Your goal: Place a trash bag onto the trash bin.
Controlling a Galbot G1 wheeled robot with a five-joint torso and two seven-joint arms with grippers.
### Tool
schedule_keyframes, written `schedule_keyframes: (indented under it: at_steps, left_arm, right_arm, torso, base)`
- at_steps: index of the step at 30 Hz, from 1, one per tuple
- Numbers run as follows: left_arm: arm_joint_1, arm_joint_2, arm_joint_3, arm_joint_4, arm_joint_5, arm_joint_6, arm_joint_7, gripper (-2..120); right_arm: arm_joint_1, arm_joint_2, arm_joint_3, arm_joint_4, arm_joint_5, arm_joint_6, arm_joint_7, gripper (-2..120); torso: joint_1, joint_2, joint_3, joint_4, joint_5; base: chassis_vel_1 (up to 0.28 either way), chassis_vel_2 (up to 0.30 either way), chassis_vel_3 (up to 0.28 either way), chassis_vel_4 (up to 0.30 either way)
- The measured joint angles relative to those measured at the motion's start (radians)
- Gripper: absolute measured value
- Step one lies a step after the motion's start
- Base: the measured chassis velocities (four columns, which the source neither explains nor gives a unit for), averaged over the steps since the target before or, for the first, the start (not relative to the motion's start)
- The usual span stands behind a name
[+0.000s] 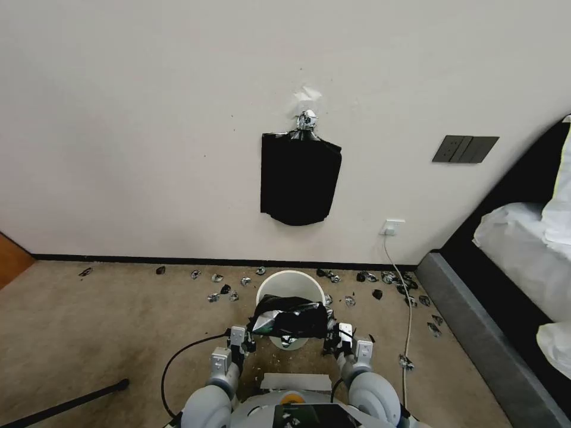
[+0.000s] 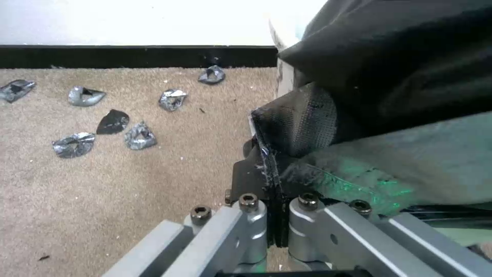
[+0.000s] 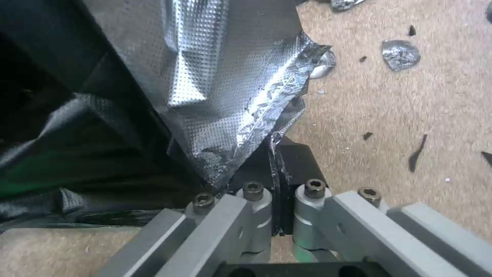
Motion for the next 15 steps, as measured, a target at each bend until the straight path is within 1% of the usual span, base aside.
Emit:
schedule_keyframes:
  at_steps: [1,2,3,4,5,6,9,10,11,13,14,15]
  left_arm:
    - [0.004,0.002,-0.001,-0.004,0.000,0.008,0.000,10]
    - [0.004,0.002,-0.001,-0.004,0.000,0.008,0.000,10]
    - [0.007,0.004,-0.003,-0.007,-0.001,0.014,0.000,13]
    - [0.012,0.009,-0.008,-0.014,-0.004,0.025,0.001,20]
    - [0.017,0.014,-0.012,-0.020,-0.006,0.038,0.001,25]
    - [0.017,0.014,-0.012,-0.020,-0.006,0.038,0.001,25]
    - [0.028,0.026,-0.017,-0.038,-0.007,0.059,0.003,38]
    - [0.028,0.026,-0.017,-0.038,-0.007,0.059,0.003,38]
    - [0.031,0.028,-0.018,-0.042,-0.007,0.062,0.003,41]
    - [0.038,0.035,-0.021,-0.054,-0.007,0.064,0.005,53]
    - [0.038,0.035,-0.021,-0.054,-0.007,0.064,0.005,53]
    - [0.039,0.036,-0.022,-0.056,-0.006,0.063,0.005,55]
  right_arm:
    - [-0.004,0.000,-0.001,0.004,-0.003,0.001,-0.001,7]
    - [-0.004,0.000,-0.001,0.004,-0.003,0.001,-0.001,7]
    - [-0.009,0.000,-0.001,0.007,-0.005,0.002,-0.002,10]
    - [-0.018,-0.001,-0.001,0.013,-0.008,0.002,-0.002,17]
    - [-0.029,-0.003,-0.001,0.018,-0.012,0.002,-0.002,20]
    - [-0.029,-0.003,-0.001,0.018,-0.012,0.002,-0.002,20]
    - [-0.050,-0.012,0.002,0.033,-0.027,0.002,-0.001,35]
    - [-0.050,-0.012,0.002,0.033,-0.027,0.002,-0.001,35]
    - [-0.056,-0.015,0.003,0.038,-0.032,0.002,-0.001,39]
    - [-0.078,-0.025,0.013,0.053,-0.057,0.003,-0.001,50]
    - [-0.078,-0.025,0.013,0.053,-0.057,0.003,-0.001,50]
    - [-0.082,-0.026,0.015,0.056,-0.060,0.003,-0.002,53]
  torso:
    - [0.000,0.000,0.000,-0.0001,0.0001]
    - [0.000,0.000,0.000,-0.0001,0.0001]
    - [0.000,0.000,0.000,0.0001,0.0000]
    - [0.000,0.000,0.000,0.0001,0.0000]
    - [0.000,0.000,0.000,0.0000,0.0000]
    - [0.000,0.000,0.000,0.0000,0.0000]
    - [0.000,0.000,0.000,0.0000,0.0000]
    - [0.000,0.000,0.000,0.0000,0.0000]
    - [0.000,0.000,0.000,0.0000,0.0000]
    - [0.000,0.000,0.000,0.0000,0.0000]
    - [0.000,0.000,0.000,0.0000,0.0000]
    - [0.000,0.000,0.000,0.0000,0.0000]
  base:
    - [0.000,0.000,0.000,0.000]
    - [0.000,0.000,0.000,0.000]
    - [0.000,0.000,0.000,0.000]
    - [0.000,0.000,0.000,0.000]
    - [0.000,0.000,0.000,0.000]
    - [0.000,0.000,0.000,0.000]
    - [0.000,0.000,0.000,0.000]
    - [0.000,0.000,0.000,0.000]
    - [0.000,0.000,0.000,0.000]
    - [0.000,0.000,0.000,0.000]
    - [0.000,0.000,0.000,0.000]
    - [0.000,0.000,0.000,0.000]
